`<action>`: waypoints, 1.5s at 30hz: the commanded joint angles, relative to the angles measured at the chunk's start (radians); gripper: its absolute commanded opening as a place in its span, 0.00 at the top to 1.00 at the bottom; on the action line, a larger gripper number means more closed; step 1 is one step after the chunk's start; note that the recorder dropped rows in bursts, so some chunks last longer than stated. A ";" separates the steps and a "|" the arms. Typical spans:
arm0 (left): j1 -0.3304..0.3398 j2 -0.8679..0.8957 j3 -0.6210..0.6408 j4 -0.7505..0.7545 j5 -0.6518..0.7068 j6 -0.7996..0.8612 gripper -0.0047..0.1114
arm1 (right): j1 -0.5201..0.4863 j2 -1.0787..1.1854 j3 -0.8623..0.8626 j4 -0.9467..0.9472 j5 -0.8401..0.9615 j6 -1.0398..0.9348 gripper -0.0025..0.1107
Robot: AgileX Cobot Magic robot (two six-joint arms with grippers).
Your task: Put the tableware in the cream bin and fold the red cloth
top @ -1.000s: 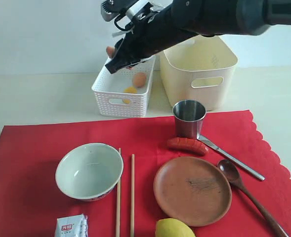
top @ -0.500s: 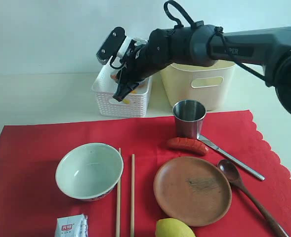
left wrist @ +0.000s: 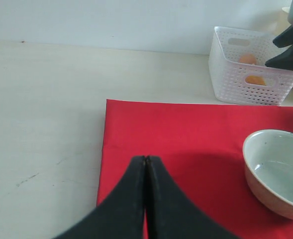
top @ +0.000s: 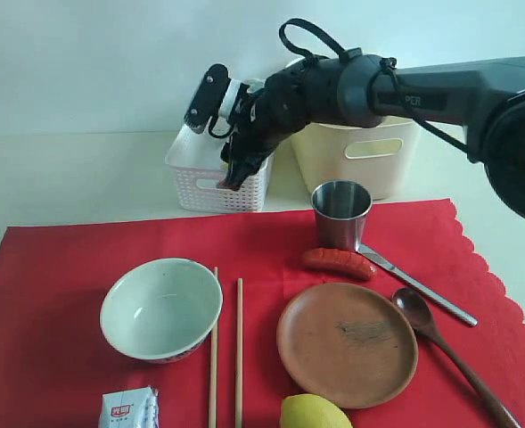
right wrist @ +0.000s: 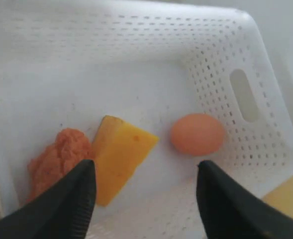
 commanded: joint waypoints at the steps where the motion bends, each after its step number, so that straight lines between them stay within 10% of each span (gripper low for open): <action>1: 0.003 -0.005 0.003 0.000 -0.009 -0.001 0.96 | -0.005 -0.025 -0.001 -0.083 0.093 0.109 0.46; 16: 0.003 -0.005 0.003 0.000 -0.009 0.001 0.96 | -0.005 -0.367 0.084 -0.029 0.634 0.279 0.54; 45: 0.003 -0.005 0.003 0.000 -0.009 0.001 0.96 | 0.002 -0.886 0.841 0.421 0.628 0.220 0.54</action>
